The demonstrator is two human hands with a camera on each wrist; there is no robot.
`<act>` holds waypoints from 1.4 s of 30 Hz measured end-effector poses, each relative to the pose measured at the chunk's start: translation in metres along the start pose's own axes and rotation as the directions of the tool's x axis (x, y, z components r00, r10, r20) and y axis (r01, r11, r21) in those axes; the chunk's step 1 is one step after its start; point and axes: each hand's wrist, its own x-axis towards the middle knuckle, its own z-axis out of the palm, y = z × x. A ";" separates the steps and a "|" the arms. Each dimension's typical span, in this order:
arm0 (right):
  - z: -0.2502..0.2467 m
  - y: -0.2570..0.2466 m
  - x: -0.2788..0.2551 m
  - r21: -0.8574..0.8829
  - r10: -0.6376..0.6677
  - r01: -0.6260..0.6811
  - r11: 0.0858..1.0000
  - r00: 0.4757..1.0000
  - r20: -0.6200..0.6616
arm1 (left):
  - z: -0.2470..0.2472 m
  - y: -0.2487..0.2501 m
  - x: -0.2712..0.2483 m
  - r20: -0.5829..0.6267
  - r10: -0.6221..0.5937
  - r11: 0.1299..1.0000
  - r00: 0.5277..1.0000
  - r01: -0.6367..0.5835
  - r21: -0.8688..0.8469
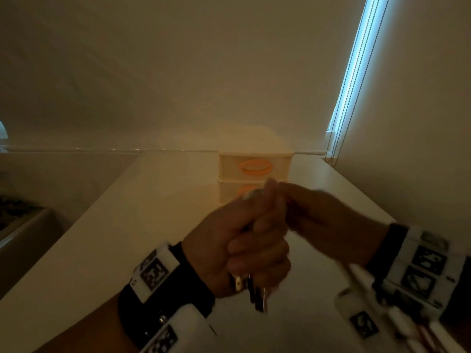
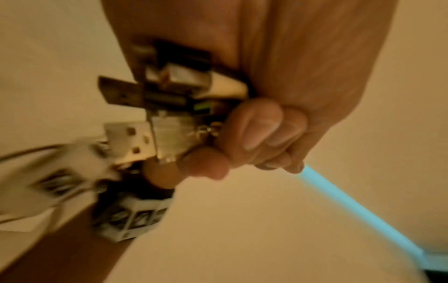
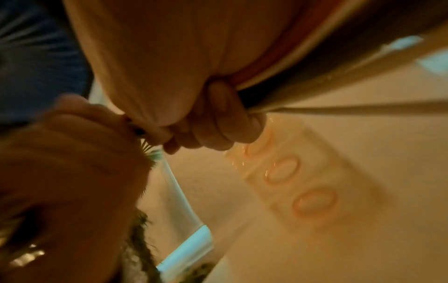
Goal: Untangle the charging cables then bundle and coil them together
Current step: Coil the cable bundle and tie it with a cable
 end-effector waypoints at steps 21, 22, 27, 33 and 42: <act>0.046 -0.041 0.014 0.659 0.506 -0.478 0.580 0.846 0.168 | -0.006 0.016 -0.001 -0.263 0.419 0.908 0.869 -0.407 0.102; 0.045 -0.040 0.016 0.668 0.543 -0.510 0.542 0.819 0.185 | -0.006 0.014 0.001 -0.287 0.426 0.904 0.858 -0.414 0.103; 0.056 -0.044 -0.003 0.505 0.584 -0.651 0.566 0.749 0.312 | -0.008 0.032 0.006 -0.414 0.535 0.845 0.737 -0.478 0.241; 0.055 -0.043 -0.013 0.267 0.624 -0.650 0.712 0.759 0.184 | -0.017 0.030 0.015 -0.447 0.635 0.748 0.630 -0.356 0.560; 0.041 -0.051 -0.016 -0.196 0.597 -0.564 0.802 0.759 0.260 | -0.043 0.026 0.016 -0.322 0.767 0.334 0.555 0.083 0.939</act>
